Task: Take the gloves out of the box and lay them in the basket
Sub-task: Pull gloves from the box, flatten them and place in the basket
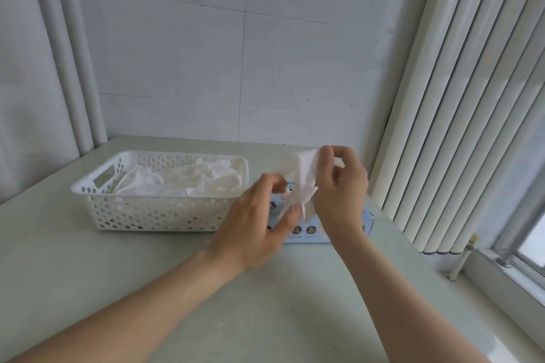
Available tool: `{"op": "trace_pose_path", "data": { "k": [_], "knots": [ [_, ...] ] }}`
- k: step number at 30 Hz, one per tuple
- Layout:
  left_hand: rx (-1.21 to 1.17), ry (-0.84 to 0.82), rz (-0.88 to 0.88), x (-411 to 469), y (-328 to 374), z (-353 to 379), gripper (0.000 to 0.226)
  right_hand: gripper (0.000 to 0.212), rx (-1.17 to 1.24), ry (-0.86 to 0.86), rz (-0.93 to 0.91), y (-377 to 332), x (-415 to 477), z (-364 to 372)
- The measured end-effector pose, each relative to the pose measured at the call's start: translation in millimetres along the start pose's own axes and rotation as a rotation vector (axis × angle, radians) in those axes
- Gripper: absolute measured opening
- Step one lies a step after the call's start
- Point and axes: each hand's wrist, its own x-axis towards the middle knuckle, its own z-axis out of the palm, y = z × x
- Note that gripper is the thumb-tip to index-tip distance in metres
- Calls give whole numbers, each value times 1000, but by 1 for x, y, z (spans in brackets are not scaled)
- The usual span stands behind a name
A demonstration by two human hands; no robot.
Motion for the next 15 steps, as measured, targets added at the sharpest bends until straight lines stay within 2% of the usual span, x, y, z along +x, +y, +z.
{"op": "trace_pose_path", "data": {
  "k": [3, 7, 11, 15],
  "knots": [
    [-123, 138, 2, 6, 5, -6, 40, 27, 151, -43, 240, -3, 1, 2],
    [-36, 166, 135, 1, 2, -11, 49, 26, 243, -171, 486, 0, 0, 7],
    [214, 99, 341, 3, -1, -17, 40, 21, 210, -313, 512, 1, -4, 5],
    [263, 135, 334, 4, 1, -18, 18, 19, 202, -437, 510, -6, -4, -2]
  ]
}}
